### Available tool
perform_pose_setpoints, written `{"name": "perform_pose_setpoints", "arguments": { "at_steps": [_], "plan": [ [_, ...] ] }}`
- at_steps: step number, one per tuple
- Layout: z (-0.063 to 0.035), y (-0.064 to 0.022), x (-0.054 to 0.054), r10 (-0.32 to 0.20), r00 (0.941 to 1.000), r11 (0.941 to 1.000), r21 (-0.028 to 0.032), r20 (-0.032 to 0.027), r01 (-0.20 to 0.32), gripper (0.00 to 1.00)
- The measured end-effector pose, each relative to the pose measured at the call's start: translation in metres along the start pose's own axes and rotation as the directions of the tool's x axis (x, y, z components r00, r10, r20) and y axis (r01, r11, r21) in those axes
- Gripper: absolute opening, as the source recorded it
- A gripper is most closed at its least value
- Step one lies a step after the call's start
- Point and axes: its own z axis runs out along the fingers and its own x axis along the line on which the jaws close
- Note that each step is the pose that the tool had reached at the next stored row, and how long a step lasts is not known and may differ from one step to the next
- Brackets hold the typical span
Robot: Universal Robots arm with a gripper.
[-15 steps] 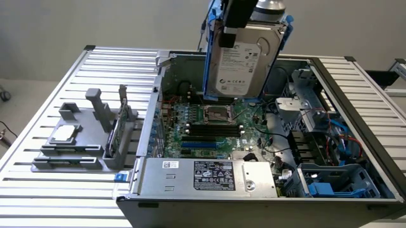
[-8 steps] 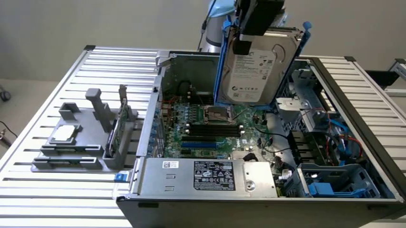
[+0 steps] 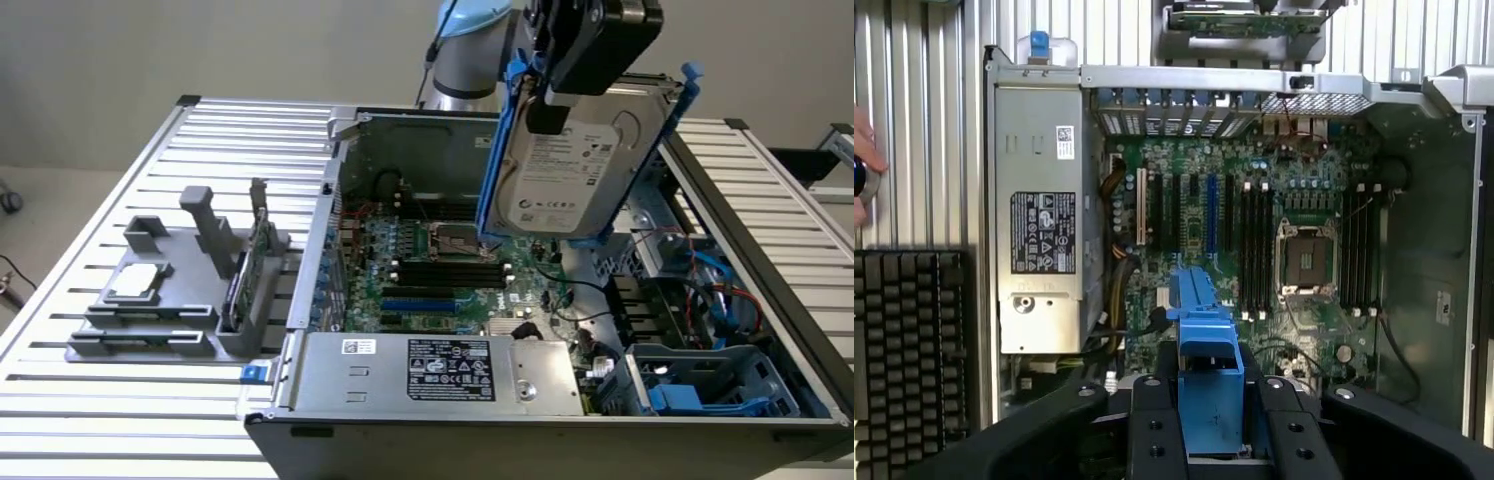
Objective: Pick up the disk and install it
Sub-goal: 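Pick up the disk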
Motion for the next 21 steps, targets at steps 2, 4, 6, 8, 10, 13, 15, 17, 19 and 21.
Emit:
{"name": "perform_pose_setpoints", "arguments": {
  "at_steps": [2,4,6,8,10,13,15,17,19,21],
  "plan": [
    [-0.0003,-0.0053,0.005,0.0,1.0,1.0,0.0008,0.0,0.0,0.32],
    [-0.0006,-0.0105,0.01,0.0,1.0,1.0,0.0016,0.0001,0.0,0.32],
    [-0.001,-0.0161,0.015,0.0,1.0,1.0,0.0024,0.0,0.0,0.32],
    [-0.0013,-0.0213,0.019,0.0,1.0,1.0,0.0032,0.0001,0.0,0.32],
    [-0.0017,-0.0265,0.024,0.0,1.0,1.0,0.004,0.0001,0.0,0.32],
    [-0.0021,-0.0347,0.032,0.0,1.0,1.0,0.0051,0.0,0.0,0.32],
    [-0.0022,-0.0397,0.036,0.0,1.0,1.0,0.0055,0.0001,0.0,0.32],
    [-0.0022,-0.0446,0.042,0.0,1.0,1.0,0.0058,0.0,0.0,0.32],
    [-0.002,-0.0487,0.047,0.0,1.0,1.0,0.006,0.0001,0.0,0.32],
    [-0.0016,-0.0517,0.054,0.0,1.0,1.0,0.0063,0.0,0.0,0.32]
  ]
}}
